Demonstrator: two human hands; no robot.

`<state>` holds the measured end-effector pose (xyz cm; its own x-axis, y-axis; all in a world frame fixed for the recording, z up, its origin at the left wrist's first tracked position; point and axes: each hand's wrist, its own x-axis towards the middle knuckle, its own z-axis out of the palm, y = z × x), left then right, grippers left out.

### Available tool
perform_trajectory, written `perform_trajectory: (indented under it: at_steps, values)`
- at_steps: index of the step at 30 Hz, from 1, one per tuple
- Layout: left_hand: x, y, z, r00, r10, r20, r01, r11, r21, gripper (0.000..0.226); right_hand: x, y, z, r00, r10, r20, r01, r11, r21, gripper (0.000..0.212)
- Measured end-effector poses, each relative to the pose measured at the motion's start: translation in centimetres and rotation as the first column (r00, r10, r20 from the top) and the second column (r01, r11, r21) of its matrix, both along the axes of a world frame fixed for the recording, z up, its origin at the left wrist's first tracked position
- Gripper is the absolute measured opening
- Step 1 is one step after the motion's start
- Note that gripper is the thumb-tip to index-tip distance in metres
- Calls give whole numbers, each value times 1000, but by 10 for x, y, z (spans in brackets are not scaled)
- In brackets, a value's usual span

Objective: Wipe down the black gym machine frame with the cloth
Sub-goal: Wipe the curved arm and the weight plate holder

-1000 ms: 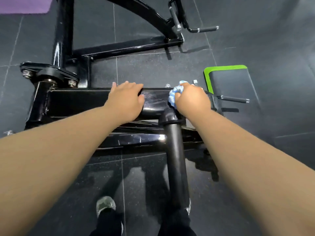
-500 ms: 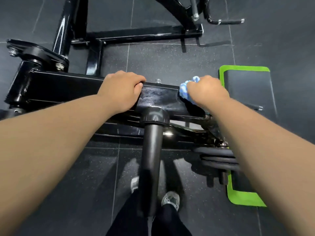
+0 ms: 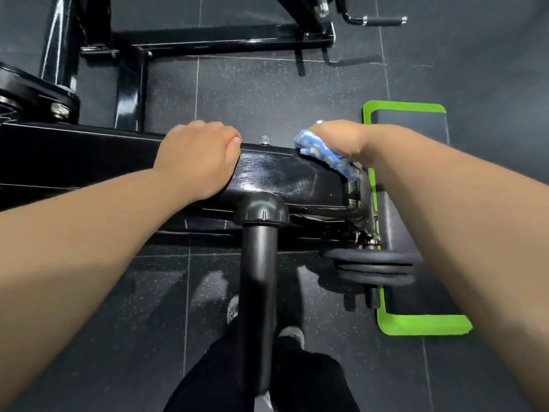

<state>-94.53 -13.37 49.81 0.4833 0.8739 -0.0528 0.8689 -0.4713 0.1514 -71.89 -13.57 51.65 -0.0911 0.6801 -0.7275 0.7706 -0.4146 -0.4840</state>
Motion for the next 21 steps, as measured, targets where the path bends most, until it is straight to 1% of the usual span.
perform_trajectory:
  at_steps: [1,3,5,7,9,11,12,14,16,17,18,19,20,21]
  values:
    - [1,1,1,1000,0,0,0,1000,-11,37,7,1,-4,997,-55,53,54,998,19,30]
    - [2,1,2,1000,23,1,-23,998,-54,38,13,-2,-9,986,-100,136,92,994,63,31]
    - [6,2,4,998,70,-3,-70,991,-110,38,-1,-9,-8,974,-162,159,138,979,148,29]
    - [14,0,8,993,121,-2,-120,981,-153,36,-21,-22,-9,980,-148,133,98,939,329,29]
    - [25,-4,13,990,131,47,-122,980,-160,34,-30,-46,-16,986,-135,103,67,865,496,32]
    - [39,-12,16,990,77,121,-59,987,-147,34,-19,-78,-24,988,-154,18,108,768,631,50]
    - [45,-16,18,987,45,155,-22,989,-146,33,-9,-94,-30,984,-176,-33,153,729,667,57]
    - [61,-27,19,982,9,190,26,984,-178,33,18,-120,-46,953,-278,-120,286,694,661,63]
    - [70,-33,20,983,31,182,9,977,-215,32,26,-127,-54,901,-395,-182,420,680,601,65]
    - [75,-37,21,983,58,174,-19,975,-219,33,26,-129,-55,889,-413,-199,446,675,589,66]
    - [77,-40,22,982,90,163,-53,974,-219,34,20,-130,-53,899,-387,-207,430,680,594,67]
    - [80,-44,23,982,120,144,-88,974,-209,37,15,-131,-51,932,-295,-208,359,697,621,68]
    - [83,-52,24,981,148,128,-121,973,-199,40,13,-134,-50,973,-155,-172,231,707,669,70]
    - [85,-57,25,978,169,119,-144,970,-194,44,11,-135,-53,996,-16,-92,77,694,716,72]
